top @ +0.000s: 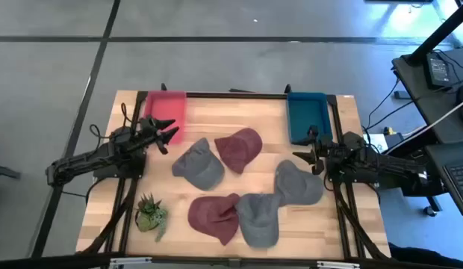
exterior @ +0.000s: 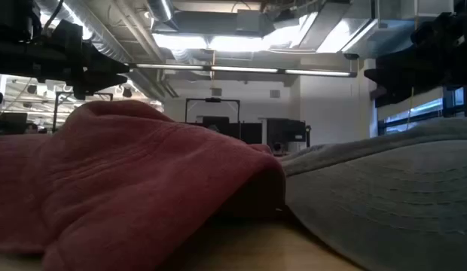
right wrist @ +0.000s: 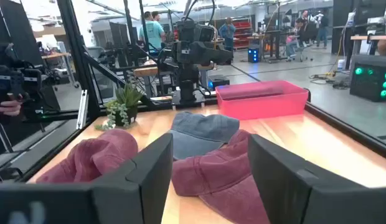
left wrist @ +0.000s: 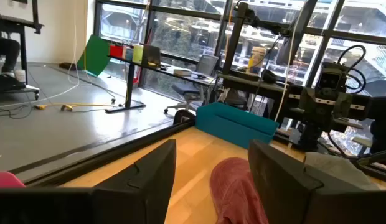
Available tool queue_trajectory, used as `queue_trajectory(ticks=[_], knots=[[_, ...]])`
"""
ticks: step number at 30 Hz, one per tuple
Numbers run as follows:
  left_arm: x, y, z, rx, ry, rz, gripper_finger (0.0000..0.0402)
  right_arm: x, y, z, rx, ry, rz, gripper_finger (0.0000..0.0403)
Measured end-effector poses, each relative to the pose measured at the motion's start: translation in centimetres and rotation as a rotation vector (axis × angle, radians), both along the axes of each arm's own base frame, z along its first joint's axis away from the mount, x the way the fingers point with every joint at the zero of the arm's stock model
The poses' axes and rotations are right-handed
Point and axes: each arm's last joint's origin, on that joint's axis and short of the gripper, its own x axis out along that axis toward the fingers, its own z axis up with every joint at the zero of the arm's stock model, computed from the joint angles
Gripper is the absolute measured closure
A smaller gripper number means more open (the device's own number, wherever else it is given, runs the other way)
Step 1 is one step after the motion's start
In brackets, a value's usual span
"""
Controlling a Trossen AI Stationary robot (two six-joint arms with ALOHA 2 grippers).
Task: Pick & Place hat
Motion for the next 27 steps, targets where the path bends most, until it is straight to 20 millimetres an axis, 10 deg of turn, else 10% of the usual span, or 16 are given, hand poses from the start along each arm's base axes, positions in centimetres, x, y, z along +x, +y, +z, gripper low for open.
queue_trajectory(ticks=[27], knots=[[0.02,-0.05,0.00,0.001,0.000,-0.018,0.0206,0.00,0.00,0.00,0.083,-0.004,0.003,0.0196]])
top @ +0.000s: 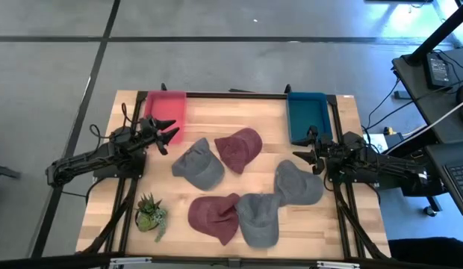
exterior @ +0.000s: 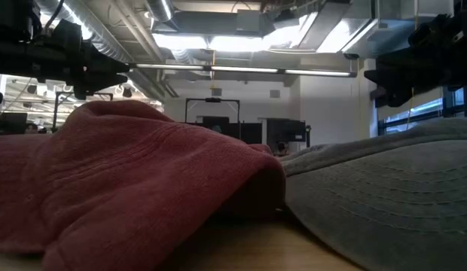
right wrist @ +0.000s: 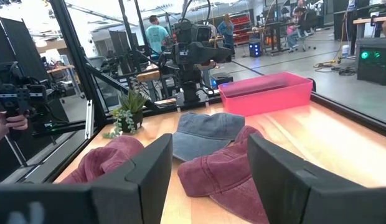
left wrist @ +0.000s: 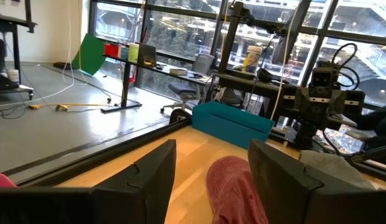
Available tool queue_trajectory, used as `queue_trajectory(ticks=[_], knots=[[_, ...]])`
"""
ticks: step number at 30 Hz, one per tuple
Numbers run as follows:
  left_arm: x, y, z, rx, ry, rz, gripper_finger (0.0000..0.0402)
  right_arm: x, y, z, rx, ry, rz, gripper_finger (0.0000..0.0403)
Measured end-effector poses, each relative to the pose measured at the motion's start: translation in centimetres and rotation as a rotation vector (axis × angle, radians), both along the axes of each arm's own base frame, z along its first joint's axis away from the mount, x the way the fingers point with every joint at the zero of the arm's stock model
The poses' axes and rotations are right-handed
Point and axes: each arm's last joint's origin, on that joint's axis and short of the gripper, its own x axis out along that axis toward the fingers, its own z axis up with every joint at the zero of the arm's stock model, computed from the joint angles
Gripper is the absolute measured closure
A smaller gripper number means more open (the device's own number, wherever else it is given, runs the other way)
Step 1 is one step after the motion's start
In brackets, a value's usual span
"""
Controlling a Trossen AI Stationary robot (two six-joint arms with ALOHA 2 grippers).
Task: Pick & Place hat
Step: Put the top left gray cap into the pink bin
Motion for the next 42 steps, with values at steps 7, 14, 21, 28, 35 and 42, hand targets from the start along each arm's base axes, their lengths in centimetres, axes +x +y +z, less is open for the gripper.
queue_trajectory(ticks=[7,14,21,28,35,42], knots=[[0.0,0.0,0.0,0.000,0.000,0.000,0.0205,0.0,0.0,0.0,-0.004,0.000,0.000,0.0196],[0.0,0.0,0.0,-0.006,-0.004,-0.002,0.0205,0.0,0.0,0.0,-0.001,0.000,0.000,0.0196],[0.1,-0.6,0.9,0.006,-0.095,-0.201,0.0206,0.0,0.0,0.0,-0.040,0.002,-0.002,0.0196],[0.8,-0.8,2.8,0.019,0.022,-0.287,0.0206,0.0,-0.2,-0.1,-0.043,0.018,-0.088,0.0196],[3.4,-1.1,4.9,-0.093,0.441,-0.298,0.0206,-0.1,-0.6,-0.3,-0.034,0.033,-0.219,0.0196],[8.0,-2.0,4.5,-0.251,0.726,-0.313,0.0206,-0.1,-0.7,-0.2,-0.035,0.027,-0.256,0.0196]])
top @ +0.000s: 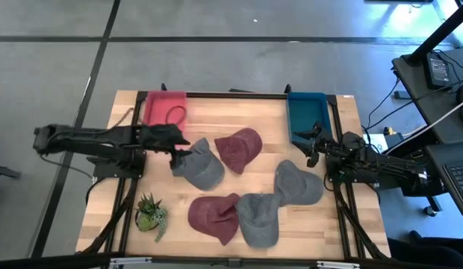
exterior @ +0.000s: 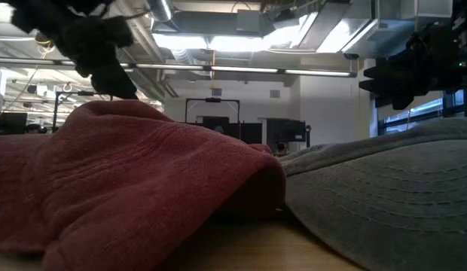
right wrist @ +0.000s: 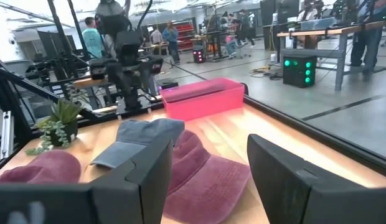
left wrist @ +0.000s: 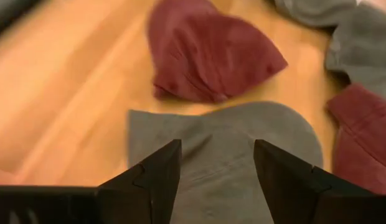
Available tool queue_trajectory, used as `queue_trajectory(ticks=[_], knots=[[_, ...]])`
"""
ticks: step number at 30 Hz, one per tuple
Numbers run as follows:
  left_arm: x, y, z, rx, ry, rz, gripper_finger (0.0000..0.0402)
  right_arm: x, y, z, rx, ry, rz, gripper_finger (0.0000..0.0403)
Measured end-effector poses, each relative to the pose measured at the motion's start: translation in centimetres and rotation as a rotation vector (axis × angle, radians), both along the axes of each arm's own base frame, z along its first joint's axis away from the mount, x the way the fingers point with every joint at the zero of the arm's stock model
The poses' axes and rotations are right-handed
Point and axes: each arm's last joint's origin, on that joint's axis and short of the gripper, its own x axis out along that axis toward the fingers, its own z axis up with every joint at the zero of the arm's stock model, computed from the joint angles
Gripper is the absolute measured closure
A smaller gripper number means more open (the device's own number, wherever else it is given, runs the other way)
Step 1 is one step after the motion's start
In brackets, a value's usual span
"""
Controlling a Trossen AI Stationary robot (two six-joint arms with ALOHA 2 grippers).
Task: Pick & Place hat
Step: Put the top left gray cap into the pink bin
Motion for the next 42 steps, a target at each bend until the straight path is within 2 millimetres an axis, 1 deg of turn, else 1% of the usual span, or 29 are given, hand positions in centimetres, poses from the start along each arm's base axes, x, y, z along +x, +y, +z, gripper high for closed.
queue_trajectory(ticks=[2,7,12,18,23,27,29,31,34,37,38,42], knots=[[1.4,-0.3,-0.3,-0.024,0.053,0.013,0.0206,0.0,0.0,0.0,0.001,0.000,0.000,0.0196],[4.5,-0.8,-1.0,0.010,0.161,0.061,0.0206,0.0,0.0,0.0,-0.002,0.001,0.000,0.0196],[6.9,-0.8,-1.6,-0.029,0.265,0.099,0.0206,0.0,0.0,0.0,-0.002,0.001,0.016,0.0196],[8.6,-0.9,-2.6,-0.108,0.426,0.151,0.0206,0.0,0.2,-0.1,-0.016,0.014,0.063,0.0196],[9.3,-1.0,-4.2,-0.214,0.513,0.208,0.0206,0.0,0.2,-0.1,-0.055,0.024,0.063,0.0196],[9.6,-1.1,-5.3,-0.312,0.564,0.210,0.0209,0.0,0.2,-0.1,-0.056,0.024,0.063,0.0196],[9.6,-1.1,-5.5,-0.359,0.573,0.196,0.0224,0.0,0.2,-0.1,-0.056,0.024,0.063,0.0196],[9.6,-1.0,-5.5,-0.383,0.577,0.186,0.0250,0.0,0.2,-0.1,-0.056,0.024,0.063,0.0196],[9.6,-1.0,-5.0,-0.385,0.570,0.167,0.0307,0.0,0.2,-0.1,-0.056,0.024,0.063,0.0196],[9.7,-1.0,-4.0,-0.359,0.552,0.119,0.0374,0.0,0.2,-0.1,-0.056,0.024,0.062,0.0196],[9.8,-1.0,-3.5,-0.350,0.550,0.106,0.0387,0.0,0.2,-0.1,-0.056,0.024,0.062,0.0196],[10.2,-0.9,-1.2,-0.288,0.578,0.041,0.0395,0.0,0.2,-0.1,-0.056,0.024,0.062,0.0196]])
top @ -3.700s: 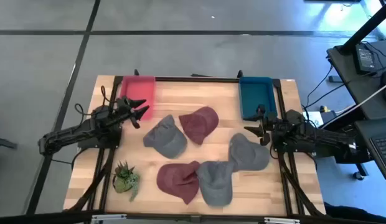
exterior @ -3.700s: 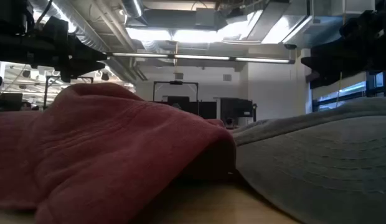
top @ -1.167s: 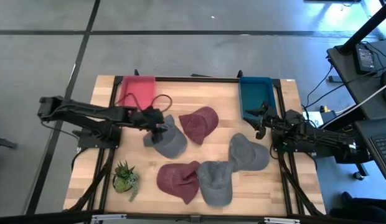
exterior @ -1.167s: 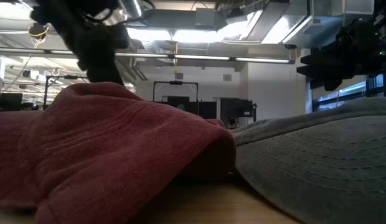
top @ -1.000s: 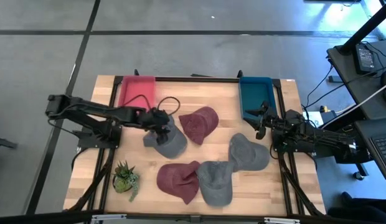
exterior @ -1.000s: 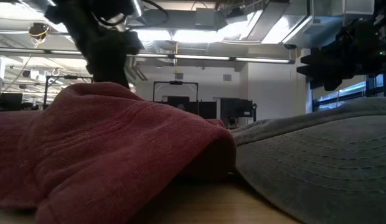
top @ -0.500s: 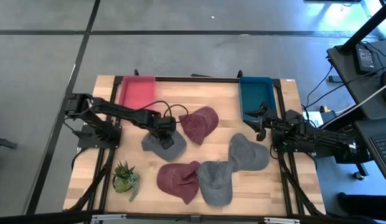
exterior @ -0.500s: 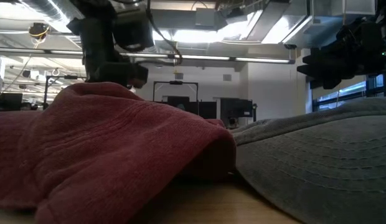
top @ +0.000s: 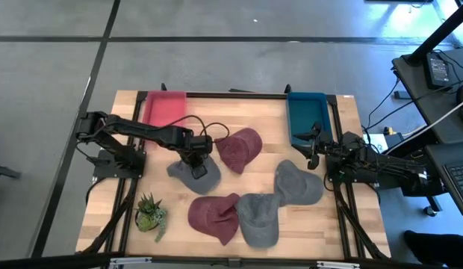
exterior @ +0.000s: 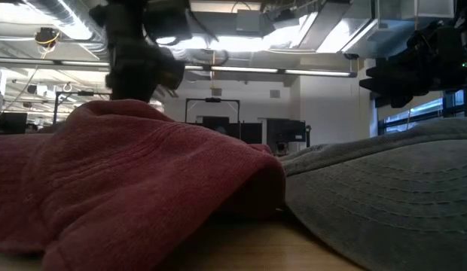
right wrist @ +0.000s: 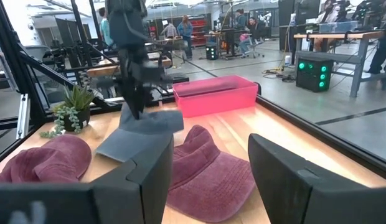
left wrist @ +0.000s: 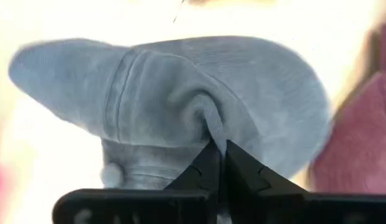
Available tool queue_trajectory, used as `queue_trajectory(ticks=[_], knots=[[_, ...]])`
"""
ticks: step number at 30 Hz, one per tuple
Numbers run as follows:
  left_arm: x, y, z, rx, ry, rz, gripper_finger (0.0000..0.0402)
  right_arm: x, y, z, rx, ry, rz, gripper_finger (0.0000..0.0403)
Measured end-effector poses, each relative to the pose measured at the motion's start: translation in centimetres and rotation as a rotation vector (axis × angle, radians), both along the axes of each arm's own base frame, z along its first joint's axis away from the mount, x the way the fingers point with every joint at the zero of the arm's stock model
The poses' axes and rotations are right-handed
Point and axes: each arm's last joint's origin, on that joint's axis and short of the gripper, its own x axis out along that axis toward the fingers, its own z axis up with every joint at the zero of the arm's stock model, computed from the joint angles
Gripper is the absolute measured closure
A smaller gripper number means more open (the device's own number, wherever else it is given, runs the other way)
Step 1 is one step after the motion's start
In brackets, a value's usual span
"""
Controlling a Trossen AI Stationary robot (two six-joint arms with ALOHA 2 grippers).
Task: Pick & Place hat
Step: Put the top left gray cap into the pink bin
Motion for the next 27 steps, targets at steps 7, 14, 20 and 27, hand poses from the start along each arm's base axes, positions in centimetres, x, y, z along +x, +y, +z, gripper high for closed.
queue_trajectory(ticks=[7,14,20,27], knots=[[0.6,0.3,5.8,0.142,0.030,-0.165,0.0396,0.0,0.0,0.0,0.004,-0.001,-0.002,0.0196],[-0.5,1.2,11.7,0.474,0.160,-0.333,0.0397,0.0,0.0,0.0,0.006,-0.002,-0.002,0.0196],[-1.1,2.8,12.9,0.795,0.362,-0.547,0.0397,0.0,0.0,0.0,0.008,-0.002,-0.002,0.0196],[-2.5,6.4,13.0,0.791,0.546,-0.593,0.0398,0.0,0.0,0.0,0.008,-0.002,-0.002,0.0196]])
